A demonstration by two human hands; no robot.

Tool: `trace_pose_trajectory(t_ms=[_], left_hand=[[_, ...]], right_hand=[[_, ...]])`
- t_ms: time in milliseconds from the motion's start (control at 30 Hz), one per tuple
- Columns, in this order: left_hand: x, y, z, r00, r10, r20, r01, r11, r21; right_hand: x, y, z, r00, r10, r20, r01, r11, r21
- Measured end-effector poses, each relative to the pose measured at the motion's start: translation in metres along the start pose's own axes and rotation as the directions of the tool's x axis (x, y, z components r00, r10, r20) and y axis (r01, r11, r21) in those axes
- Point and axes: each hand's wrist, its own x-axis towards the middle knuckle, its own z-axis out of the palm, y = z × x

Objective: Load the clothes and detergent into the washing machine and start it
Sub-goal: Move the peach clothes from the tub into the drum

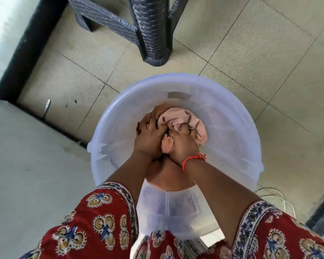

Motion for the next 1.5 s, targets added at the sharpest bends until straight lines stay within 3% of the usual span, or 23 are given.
trace_pose_trajectory(t_ms=[333,567,633,900,1167,1333,1433,1500], left_hand=[[-0.125,0.057,-0.152,0.997,-0.049,-0.055,0.048,0.999,-0.010],[-0.233,0.098,-0.305,0.991,-0.045,-0.124,0.039,0.998,-0.046],[-0.243,0.105,-0.317,0.991,-0.058,-0.121,0.053,0.998,-0.047],[-0.363,0.124,-0.468,0.906,-0.147,-0.396,0.133,0.989,-0.062],[-0.493,0.102,-0.573,0.696,-0.232,-0.680,0.259,0.964,-0.064],[-0.592,0.065,-0.615,0.533,-0.348,-0.771,0.417,0.901,-0.119],[-0.659,0.039,-0.631,0.408,-0.437,-0.802,0.478,0.850,-0.220],[-0.696,0.016,-0.636,0.347,-0.493,-0.798,0.510,0.813,-0.281]], right_hand=[[-0.140,-0.067,-0.144,0.998,-0.044,-0.039,0.044,0.999,-0.009],[-0.262,-0.139,-0.285,0.990,-0.102,-0.096,0.093,0.991,-0.093],[-0.276,-0.147,-0.300,0.991,-0.088,-0.101,0.078,0.992,-0.099],[-0.396,-0.245,-0.440,0.906,-0.361,-0.220,0.313,0.922,-0.226],[-0.493,-0.353,-0.501,0.697,-0.655,-0.293,0.530,0.745,-0.405],[-0.556,-0.439,-0.508,0.543,-0.816,-0.200,0.663,0.562,-0.494],[-0.594,-0.500,-0.499,0.413,-0.897,-0.160,0.727,0.430,-0.535],[-0.614,-0.536,-0.486,0.370,-0.923,-0.105,0.772,0.369,-0.518]])
